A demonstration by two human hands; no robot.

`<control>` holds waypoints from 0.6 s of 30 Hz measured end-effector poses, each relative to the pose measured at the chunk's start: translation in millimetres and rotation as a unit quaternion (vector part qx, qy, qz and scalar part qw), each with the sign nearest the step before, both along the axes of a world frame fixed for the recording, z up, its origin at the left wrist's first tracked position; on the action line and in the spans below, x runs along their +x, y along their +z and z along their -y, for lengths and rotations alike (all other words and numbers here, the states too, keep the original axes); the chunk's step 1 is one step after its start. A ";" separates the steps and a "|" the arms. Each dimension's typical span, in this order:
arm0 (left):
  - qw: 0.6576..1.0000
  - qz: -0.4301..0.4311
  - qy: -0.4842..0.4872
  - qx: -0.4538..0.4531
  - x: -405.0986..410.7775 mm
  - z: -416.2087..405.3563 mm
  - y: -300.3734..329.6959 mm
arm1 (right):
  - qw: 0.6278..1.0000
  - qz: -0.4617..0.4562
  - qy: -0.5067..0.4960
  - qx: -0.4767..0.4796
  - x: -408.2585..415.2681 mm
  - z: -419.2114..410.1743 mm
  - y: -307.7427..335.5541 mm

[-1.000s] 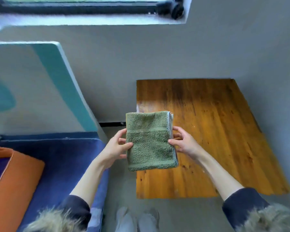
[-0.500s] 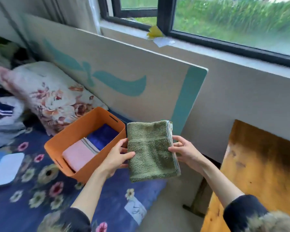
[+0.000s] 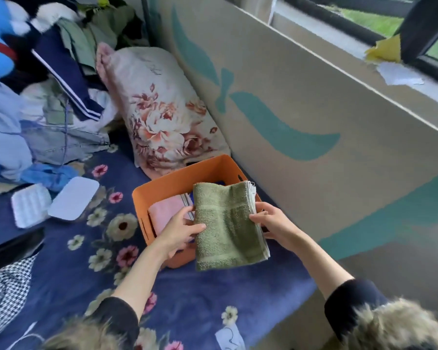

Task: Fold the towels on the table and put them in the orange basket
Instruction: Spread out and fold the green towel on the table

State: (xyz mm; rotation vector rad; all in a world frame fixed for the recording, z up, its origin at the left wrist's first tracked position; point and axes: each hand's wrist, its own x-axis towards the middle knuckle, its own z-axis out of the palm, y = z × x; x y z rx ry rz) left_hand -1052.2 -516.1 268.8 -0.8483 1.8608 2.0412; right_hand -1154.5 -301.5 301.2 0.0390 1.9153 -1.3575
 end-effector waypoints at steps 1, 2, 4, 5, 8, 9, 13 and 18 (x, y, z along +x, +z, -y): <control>1.000 0.004 0.014 -0.002 -10.2 7.4 -7.5 | 1.000 0.001 0.008 0.007 -15.4 9.8 -4.2; 1.000 0.006 0.029 -0.004 -21.0 13.4 -16.3 | 1.000 0.001 0.015 0.014 -31.5 19.7 -9.2; 0.998 0.018 0.058 -0.008 -44.0 22.2 -35.9 | 0.999 -0.001 0.036 0.032 -65.4 40.0 -22.4; 0.997 0.027 0.073 -0.006 -55.2 24.9 -46.9 | 0.998 0.000 0.047 0.047 -81.7 49.5 -31.9; 0.991 0.059 0.120 0.020 -83.9 29.0 -86.3 | 0.992 0.010 0.085 0.092 -122.5 76.1 -66.2; 0.988 0.072 0.137 0.029 -91.8 29.5 -100.3 | 0.989 0.013 0.099 0.105 -133.7 84.4 -79.0; 0.976 0.109 0.181 0.046 -117.4 29.3 -151.3 | 0.974 -0.007 0.149 0.171 -163.7 111.3 -131.1; 0.969 0.152 0.191 0.042 -138.3 35.6 -198.7 | 0.964 -0.046 0.163 0.207 -178.4 129.5 -181.3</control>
